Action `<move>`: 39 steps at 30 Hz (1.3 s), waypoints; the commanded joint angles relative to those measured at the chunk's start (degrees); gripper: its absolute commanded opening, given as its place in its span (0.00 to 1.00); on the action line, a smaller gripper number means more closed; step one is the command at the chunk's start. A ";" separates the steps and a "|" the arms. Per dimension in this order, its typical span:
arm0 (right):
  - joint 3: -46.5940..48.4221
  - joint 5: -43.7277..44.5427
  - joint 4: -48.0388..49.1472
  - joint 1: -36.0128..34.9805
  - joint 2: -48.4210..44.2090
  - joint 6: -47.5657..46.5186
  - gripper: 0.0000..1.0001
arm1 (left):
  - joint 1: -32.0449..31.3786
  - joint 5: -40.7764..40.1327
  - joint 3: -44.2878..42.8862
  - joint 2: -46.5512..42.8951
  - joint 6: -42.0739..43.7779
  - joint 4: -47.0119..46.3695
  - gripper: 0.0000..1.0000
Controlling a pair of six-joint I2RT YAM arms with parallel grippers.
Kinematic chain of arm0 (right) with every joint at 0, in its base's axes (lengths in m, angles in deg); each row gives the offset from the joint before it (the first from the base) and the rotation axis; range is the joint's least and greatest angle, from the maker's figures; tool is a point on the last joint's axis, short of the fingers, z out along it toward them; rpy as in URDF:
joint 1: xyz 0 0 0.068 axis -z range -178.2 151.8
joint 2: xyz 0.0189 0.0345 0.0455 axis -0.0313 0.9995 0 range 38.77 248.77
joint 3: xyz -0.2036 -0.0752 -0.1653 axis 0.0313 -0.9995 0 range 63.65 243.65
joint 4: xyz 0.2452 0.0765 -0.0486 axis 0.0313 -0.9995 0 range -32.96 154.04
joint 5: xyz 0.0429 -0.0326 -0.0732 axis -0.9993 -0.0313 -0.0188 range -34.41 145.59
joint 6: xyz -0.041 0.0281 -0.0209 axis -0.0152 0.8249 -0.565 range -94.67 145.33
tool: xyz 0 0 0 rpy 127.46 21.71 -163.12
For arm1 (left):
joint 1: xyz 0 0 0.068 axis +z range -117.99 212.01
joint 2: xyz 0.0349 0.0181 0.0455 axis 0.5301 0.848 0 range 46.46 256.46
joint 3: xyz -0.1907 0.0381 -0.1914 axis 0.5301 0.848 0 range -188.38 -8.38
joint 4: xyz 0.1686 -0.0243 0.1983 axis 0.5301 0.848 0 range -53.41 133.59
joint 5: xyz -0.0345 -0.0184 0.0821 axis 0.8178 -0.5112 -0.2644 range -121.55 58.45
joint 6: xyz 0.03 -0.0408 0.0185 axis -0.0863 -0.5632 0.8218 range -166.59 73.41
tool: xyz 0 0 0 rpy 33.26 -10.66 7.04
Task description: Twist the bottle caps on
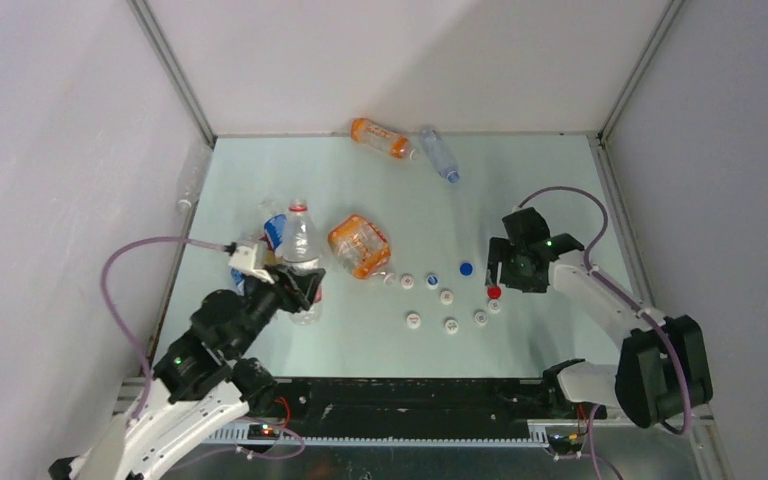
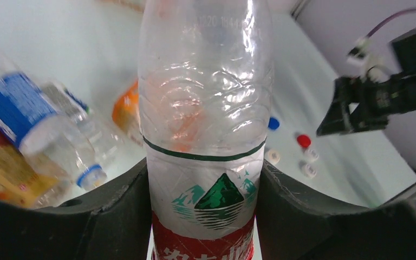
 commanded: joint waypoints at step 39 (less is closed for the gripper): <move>7.33 -1.59 4.10 -6.89 4.48 -4.05 0.09 | -0.22 23.81 5.33 5.03 39.51 -27.04 0.55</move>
